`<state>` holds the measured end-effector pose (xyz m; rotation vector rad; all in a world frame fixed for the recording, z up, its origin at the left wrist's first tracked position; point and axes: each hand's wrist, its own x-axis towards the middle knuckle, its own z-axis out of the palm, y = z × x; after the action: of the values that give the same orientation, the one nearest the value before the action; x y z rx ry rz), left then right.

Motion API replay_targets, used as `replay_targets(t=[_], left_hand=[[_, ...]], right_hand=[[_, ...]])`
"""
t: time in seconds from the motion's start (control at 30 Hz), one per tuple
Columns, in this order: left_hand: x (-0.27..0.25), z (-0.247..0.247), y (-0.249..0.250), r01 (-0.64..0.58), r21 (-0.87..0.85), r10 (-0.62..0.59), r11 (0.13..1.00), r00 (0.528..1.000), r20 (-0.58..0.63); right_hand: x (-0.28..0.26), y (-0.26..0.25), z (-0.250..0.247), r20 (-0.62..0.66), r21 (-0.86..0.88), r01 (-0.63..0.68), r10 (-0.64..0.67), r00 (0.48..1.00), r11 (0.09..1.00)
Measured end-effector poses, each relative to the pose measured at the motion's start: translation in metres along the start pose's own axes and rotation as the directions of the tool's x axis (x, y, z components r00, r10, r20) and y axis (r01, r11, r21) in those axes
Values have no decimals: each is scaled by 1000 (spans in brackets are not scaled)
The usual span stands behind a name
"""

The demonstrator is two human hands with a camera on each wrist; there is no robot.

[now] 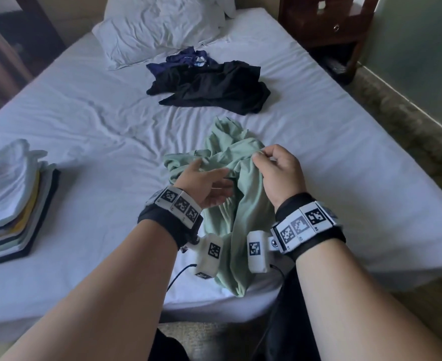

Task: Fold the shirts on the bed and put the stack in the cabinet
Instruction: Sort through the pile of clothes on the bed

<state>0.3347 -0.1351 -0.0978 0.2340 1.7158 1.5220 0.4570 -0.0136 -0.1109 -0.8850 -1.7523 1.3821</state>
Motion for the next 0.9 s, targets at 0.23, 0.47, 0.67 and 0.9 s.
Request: replay_targets(t=[0.23, 0.47, 0.67, 0.9], left_hand=[[-4, -20, 31, -229, -182, 188, 956, 957, -219], [-59, -66, 126, -613, -159, 522, 774, 760, -386], [-127, -103, 206, -761, -259, 650, 595, 645, -402], [-236, -124, 280, -874, -268, 776, 406, 484, -404]], right_hand=[[-8, 5, -4, 239, -59, -25, 38, 970, 998], [-21, -62, -19, 341, -589, 115, 117, 933, 800], [0, -182, -55, 258, -821, 213, 11, 966, 529], [-14, -352, -96, 9, -789, 219, -345, 939, 575]])
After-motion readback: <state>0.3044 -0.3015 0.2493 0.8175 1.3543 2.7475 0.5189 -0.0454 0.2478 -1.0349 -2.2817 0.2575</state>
